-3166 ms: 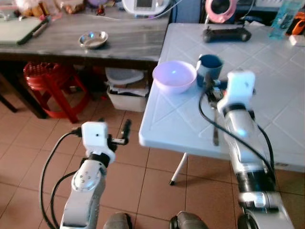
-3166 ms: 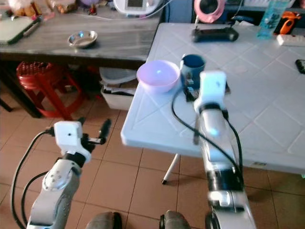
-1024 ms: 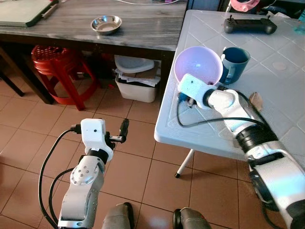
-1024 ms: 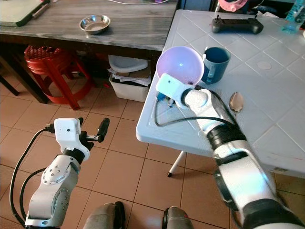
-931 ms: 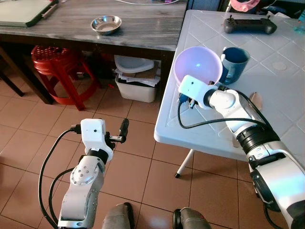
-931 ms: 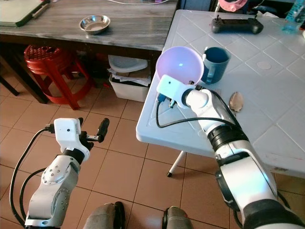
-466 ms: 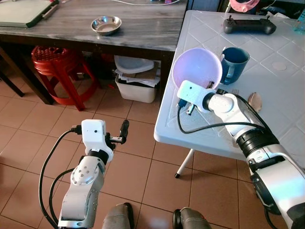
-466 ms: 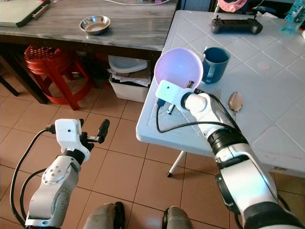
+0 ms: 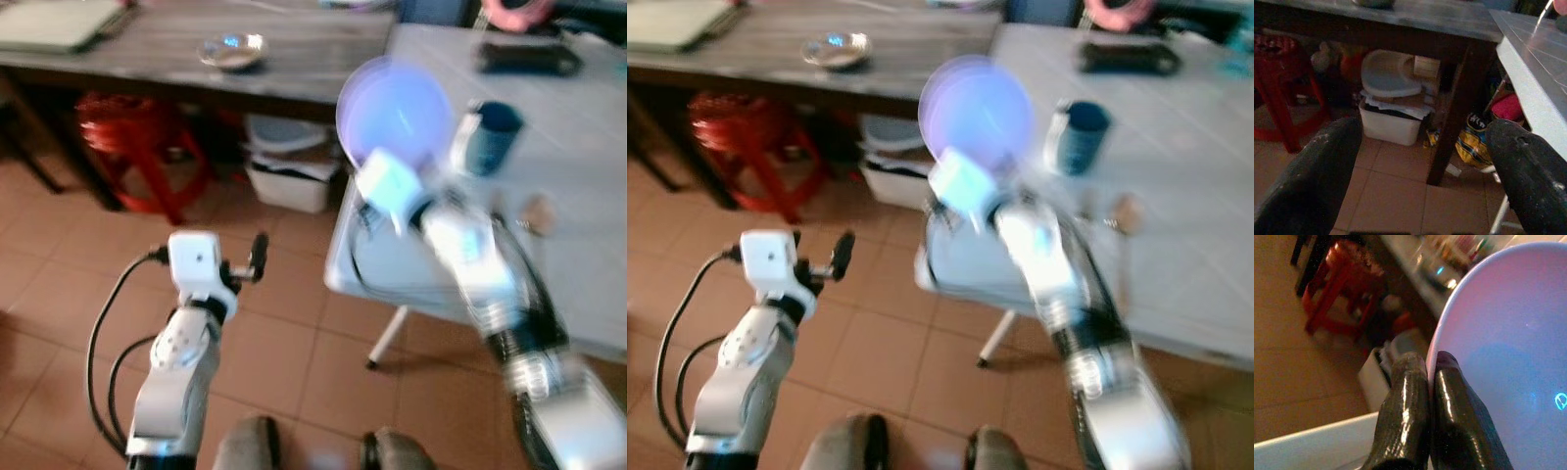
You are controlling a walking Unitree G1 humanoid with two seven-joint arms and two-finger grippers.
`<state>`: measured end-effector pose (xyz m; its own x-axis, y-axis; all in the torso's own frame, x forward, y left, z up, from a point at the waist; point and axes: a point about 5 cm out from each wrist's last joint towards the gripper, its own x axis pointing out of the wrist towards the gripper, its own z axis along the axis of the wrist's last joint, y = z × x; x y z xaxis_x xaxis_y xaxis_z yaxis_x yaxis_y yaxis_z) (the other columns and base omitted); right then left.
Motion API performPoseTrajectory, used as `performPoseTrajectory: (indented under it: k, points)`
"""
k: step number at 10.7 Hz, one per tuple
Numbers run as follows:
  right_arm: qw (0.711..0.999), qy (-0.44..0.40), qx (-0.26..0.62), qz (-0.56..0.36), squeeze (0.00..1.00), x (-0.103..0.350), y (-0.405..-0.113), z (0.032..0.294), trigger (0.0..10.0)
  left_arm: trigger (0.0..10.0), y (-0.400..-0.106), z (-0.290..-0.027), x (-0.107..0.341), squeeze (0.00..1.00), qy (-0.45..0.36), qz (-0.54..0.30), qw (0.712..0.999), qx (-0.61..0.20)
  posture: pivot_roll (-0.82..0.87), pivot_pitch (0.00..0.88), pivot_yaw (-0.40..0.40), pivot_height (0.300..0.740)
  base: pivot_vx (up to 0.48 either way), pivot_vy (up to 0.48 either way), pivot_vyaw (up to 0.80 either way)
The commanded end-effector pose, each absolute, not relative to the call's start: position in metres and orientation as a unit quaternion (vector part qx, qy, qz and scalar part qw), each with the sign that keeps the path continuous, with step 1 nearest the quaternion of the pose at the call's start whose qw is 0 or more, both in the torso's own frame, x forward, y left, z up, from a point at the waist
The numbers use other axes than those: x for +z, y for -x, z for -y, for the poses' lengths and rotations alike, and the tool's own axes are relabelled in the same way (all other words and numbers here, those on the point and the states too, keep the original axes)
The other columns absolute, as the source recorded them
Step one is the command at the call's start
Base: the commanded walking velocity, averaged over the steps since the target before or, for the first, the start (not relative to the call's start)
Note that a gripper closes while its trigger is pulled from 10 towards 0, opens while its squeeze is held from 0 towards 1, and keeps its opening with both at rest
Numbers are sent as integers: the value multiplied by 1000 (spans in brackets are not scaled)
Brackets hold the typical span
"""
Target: Setting the table
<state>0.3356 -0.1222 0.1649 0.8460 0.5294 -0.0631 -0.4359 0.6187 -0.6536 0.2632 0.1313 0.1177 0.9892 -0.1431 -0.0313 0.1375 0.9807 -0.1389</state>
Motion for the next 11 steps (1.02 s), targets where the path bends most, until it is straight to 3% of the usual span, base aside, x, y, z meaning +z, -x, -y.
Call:
performPoseTrajectory:
  k: [1, 5, 6, 7, 9, 11]
  points:
    - [907, 316, 254, 112, 0, 182, -330, 114, 0, 10000, -263, -138, 113, 0, 60, -29, 996, -57, -9, 75, 62, 740, 0, 480, 0]
    - [964, 177, 172, 102, 0, 164, -301, 117, 0, 10000, -266, -136, 115, 0, 61, -10, 996, -58, -26, 61, 58, 740, 0, 476, 0]
    - [966, 167, 167, 107, 0, 166, -298, 115, 2549, 10000, -268, -134, 115, 0, 57, -5, 997, -59, -26, 60, 57, 740, 0, 424, 0]
    - [964, 162, 175, 115, 0, 168, -294, 106, 10000, 10000, -271, -132, 118, 0, 55, 1, 997, -63, -24, 60, 53, 740, 289, 382, 0]
    - [966, 155, 161, 131, 0, 168, -287, 112, 10000, 10000, -272, -132, 119, 0, 27, 8, 997, -65, -21, 59, 50, 740, 356, 319, 0]
    - [971, 165, 123, 125, 0, 162, -281, 128, 10000, 10000, -270, -133, 117, 0, 21, 8, 998, -67, -26, 59, 54, 740, 433, 0, 0]
